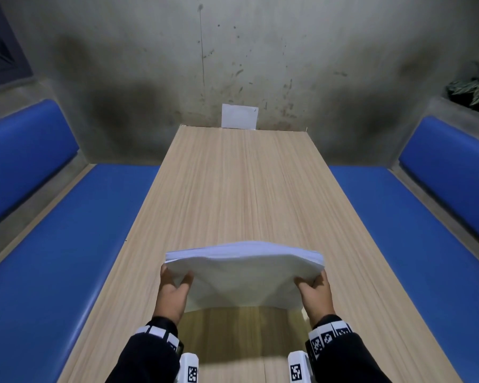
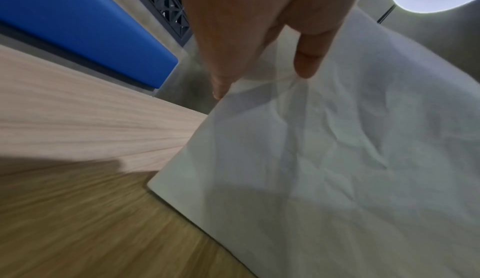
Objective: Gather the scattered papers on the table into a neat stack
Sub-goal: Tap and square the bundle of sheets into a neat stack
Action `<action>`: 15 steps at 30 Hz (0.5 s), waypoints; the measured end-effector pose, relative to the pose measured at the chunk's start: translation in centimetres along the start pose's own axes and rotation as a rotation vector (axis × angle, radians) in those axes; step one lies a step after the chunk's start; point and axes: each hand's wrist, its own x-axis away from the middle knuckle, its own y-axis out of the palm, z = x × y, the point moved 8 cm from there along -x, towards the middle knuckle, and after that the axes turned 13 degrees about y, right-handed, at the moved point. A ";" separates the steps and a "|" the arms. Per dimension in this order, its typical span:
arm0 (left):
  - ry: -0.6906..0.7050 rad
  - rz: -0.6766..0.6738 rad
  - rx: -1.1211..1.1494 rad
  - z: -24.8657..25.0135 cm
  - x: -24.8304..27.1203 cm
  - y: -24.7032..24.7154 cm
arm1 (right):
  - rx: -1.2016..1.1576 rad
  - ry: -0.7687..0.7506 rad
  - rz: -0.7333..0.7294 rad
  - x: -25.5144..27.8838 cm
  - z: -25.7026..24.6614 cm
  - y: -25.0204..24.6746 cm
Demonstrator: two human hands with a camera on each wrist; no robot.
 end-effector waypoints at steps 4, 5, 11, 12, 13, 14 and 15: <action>-0.022 0.019 -0.058 -0.1 -0.3 0.0 | -0.044 -0.019 0.020 0.4 -0.4 0.0; -0.016 0.024 -0.082 0.1 -0.3 0.0 | -0.065 -0.028 0.033 0.4 -0.6 -0.1; -0.020 -0.006 -0.137 0.2 1.0 1.1 | -0.036 -0.015 0.057 0.6 0.5 0.1; -0.042 -0.021 -0.136 0.1 1.3 1.3 | -0.015 0.005 0.054 0.5 1.1 0.2; -0.062 -0.032 -0.128 0.0 1.4 1.4 | -0.008 0.021 0.047 0.4 1.5 0.2; -0.079 -0.037 -0.117 -0.2 1.3 1.4 | -0.005 0.032 0.042 0.4 1.6 0.2; -0.081 -0.041 -0.107 -0.3 1.1 1.3 | -0.007 0.033 0.035 0.3 1.5 0.2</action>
